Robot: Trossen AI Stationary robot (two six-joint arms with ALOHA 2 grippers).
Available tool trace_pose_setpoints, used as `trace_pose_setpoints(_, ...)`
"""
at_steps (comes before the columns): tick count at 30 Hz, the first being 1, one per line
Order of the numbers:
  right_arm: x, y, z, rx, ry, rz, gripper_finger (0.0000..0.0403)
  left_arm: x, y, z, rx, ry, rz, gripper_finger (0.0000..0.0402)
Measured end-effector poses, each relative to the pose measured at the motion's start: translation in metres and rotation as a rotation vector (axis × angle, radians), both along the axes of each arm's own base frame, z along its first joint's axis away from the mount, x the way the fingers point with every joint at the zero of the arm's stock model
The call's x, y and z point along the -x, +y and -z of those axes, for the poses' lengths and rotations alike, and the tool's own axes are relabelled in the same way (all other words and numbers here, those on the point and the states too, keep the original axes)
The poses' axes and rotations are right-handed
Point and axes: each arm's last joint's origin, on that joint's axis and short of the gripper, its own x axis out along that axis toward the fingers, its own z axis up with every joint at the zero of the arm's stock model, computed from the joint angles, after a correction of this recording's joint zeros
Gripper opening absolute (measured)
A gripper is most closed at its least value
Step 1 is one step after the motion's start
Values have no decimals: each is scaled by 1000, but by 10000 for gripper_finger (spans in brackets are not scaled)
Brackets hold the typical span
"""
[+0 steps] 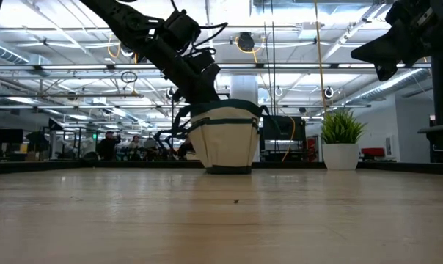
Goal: Pick & Place Garden tools in Gardening bag
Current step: Return to Home Position
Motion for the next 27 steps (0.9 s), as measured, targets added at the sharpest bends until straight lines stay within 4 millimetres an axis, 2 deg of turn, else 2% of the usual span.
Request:
trace_pose_setpoints(5,0,0,0,0,0,-1,6,-1,1,-2,-19,-16,-24,175)
trace_pose_setpoints(8,0,0,0,0,0,-1,6,1,0,-10,-44,-37,-15,188)
trace_pose_setpoints(18,0,0,0,-1,1,-3,6,27,-11,-67,-219,-137,44,200)
trace_pose_setpoints(27,0,0,0,-1,1,-4,6,65,-27,-106,-216,-167,35,200)
